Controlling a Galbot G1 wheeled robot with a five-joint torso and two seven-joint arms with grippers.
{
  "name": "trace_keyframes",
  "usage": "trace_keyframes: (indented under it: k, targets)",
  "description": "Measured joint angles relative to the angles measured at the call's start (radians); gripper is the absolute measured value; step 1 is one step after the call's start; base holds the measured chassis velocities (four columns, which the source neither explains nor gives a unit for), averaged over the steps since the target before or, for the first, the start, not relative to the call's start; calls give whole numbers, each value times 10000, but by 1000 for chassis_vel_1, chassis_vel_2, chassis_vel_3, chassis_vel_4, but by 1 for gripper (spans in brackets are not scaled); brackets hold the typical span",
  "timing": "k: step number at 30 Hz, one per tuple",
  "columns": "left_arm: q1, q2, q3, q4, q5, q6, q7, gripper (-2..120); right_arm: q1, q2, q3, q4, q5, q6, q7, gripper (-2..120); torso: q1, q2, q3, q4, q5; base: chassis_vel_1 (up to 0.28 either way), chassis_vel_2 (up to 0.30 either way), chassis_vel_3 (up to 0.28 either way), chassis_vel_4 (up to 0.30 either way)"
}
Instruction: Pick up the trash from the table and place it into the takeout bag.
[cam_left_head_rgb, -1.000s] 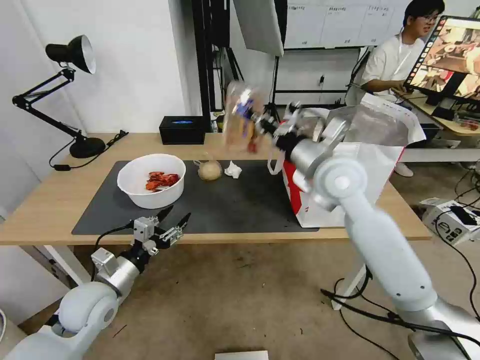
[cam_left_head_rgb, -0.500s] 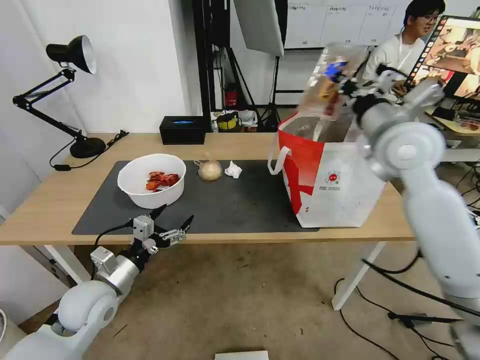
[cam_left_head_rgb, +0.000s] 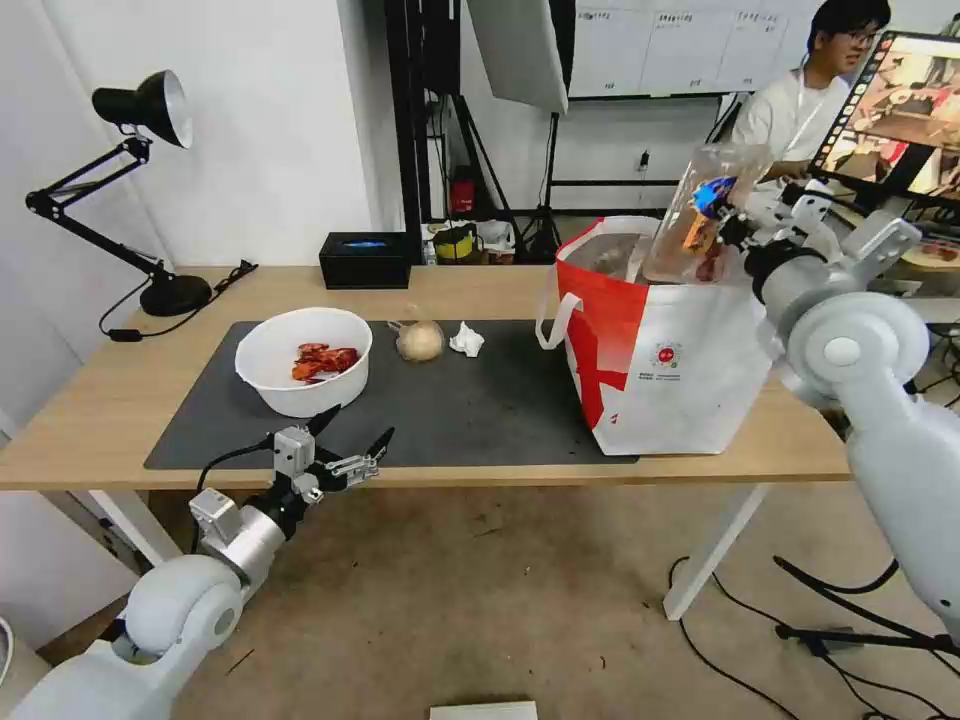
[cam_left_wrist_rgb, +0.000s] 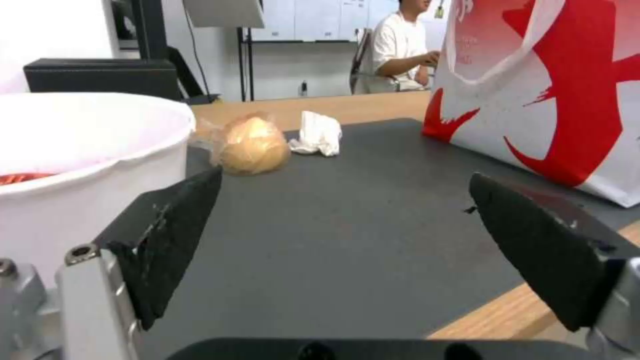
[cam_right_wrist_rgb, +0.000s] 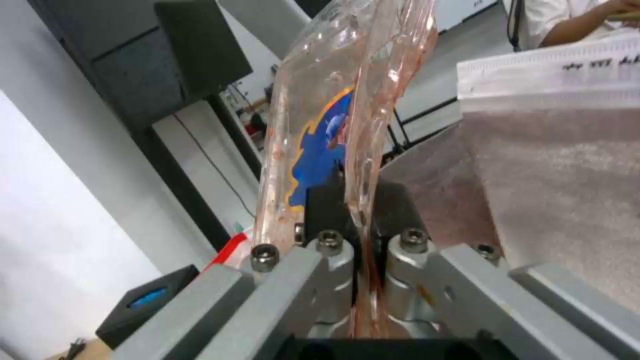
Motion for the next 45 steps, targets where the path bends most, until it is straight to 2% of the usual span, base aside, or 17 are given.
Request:
trace_keyframes:
  k: [10, 13, 16, 18, 21, 22, 24, 25, 27, 29, 32, 33, 34, 35, 37, 45]
  targets:
    - [-72, 27, 156, -2, -8, -7, -14, 100, -500, -120, 395, 243, 584, -106, 76, 0, 0, 0, 0, -2, 0, 0, 0, 0, 0]
    - [-83, 76, 197, -7, -11, -4, -20, 100, -597, -130, 479, 276, 743, -205, 211, 4, 0, 1, 0, -1, -1, 0, 0, 0, 0]
    - [-139, 227, 265, -3, -23, 13, -29, 100, -650, -138, 533, 267, 956, -354, 598, 19, 0, 0, 0, -1, 0, 0, 0, 0, 0]
    - [-165, 259, 281, -2, -37, 19, -32, 100, -654, -136, 539, 254, 986, -385, 693, 22, 0, 0, 0, -1, -1, 0, 0, 0, 0]
    - [-250, 382, 333, 13, -129, 36, -38, 100, -671, -53, 545, 195, 1080, -478, 895, 39, 0, 1, 0, -1, 0, 0, 0, 0, 0]
    - [-250, 382, 333, 13, -129, 36, -38, 100, -671, -53, 545, 195, 1080, -478, 895, 39, 0, 1, 0, -1, 0, 0, 0, 0, 0]
    - [-284, 412, 355, 47, -146, 38, -40, 100, -669, 11, 512, 165, 1082, -519, 952, 47, 0, 0, 0, -1, -1, 0, 0, 0, 0]
    - [-284, 412, 355, 47, -146, 38, -40, 100, -669, 11, 512, 165, 1082, -519, 952, 47, 0, 0, 0, -1, -1, 0, 0, 0, 0]
    - [-298, 404, 359, 56, -151, 41, -41, 100, -656, 41, 437, 142, 1082, -548, 975, 59, 0, 0, 0, -1, 0, 0, 0, 0, 0]
    - [-297, 396, 359, 55, -151, 42, -41, 100, -654, 41, 426, 141, 1083, -552, 975, 61, 0, 0, 0, -1, 0, 0, 0, 0, 0]
    - [-238, 345, 311, -3, -148, 47, -58, 100, -590, 0, 374, 141, 1129, -580, 852, 78, 0, 0, 0, 0, -1, 0, 0, 0, 0]
    - [-238, 345, 311, -3, -148, 47, -58, 100, -590, 0, 374, 141, 1129, -580, 852, 78, 0, 0, 0, 0, -1, 0, 0, 0, 0]
    - [-214, 343, 266, -23, -145, 47, -70, 100, -547, -28, 373, 141, 1157, -581, 682, 86, 0, 0, 0, -1, -1, 0, 0, 0, 0]
    - [-214, 343, 266, -23, -145, 47, -70, 100, -547, -28, 373, 141, 1157, -581, 682, 86, 0, 0, 0, -1, -1, 0, 0, 0, 0]
    - [-177, 346, 192, -59, -144, 48, -91, 100, -520, -53, 388, 186, 1172, -581, 423, 97, 0, 0, 0, 0, 0, 0, 0, 0, 0]
    - [-116, 324, 75, -111, -142, 41, -277, 100, -453, -134, 455, 619, 1376, -311, -257, 100, 0, 0, 0, -1, -1, 0, 0, 0, 0]
